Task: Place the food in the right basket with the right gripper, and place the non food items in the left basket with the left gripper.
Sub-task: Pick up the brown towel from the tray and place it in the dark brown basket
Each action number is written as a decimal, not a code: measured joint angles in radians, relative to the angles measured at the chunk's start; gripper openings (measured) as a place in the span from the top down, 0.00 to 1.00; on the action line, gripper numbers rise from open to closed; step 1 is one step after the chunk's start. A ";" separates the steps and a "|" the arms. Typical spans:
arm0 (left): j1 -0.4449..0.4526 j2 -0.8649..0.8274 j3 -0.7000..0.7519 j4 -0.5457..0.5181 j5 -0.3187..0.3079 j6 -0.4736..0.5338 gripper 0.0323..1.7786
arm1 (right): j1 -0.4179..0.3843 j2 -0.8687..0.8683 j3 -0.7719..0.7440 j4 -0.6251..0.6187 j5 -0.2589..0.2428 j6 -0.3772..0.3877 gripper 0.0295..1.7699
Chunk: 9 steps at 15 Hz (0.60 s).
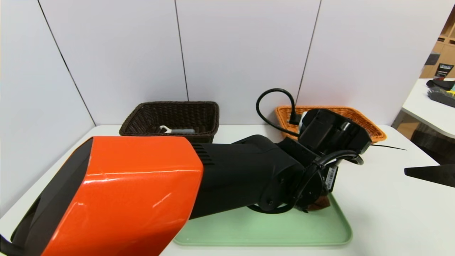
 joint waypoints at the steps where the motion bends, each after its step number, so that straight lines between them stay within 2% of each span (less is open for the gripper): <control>1: -0.003 0.002 0.000 -0.017 0.000 0.000 0.36 | 0.000 -0.002 0.000 0.000 0.000 0.001 0.04; 4: -0.008 0.031 0.000 -0.065 0.000 0.001 0.26 | 0.000 -0.008 0.002 0.001 0.000 0.000 0.04; 9: -0.009 0.081 0.000 -0.084 0.002 0.001 0.16 | 0.002 -0.014 0.006 0.002 0.001 0.000 0.04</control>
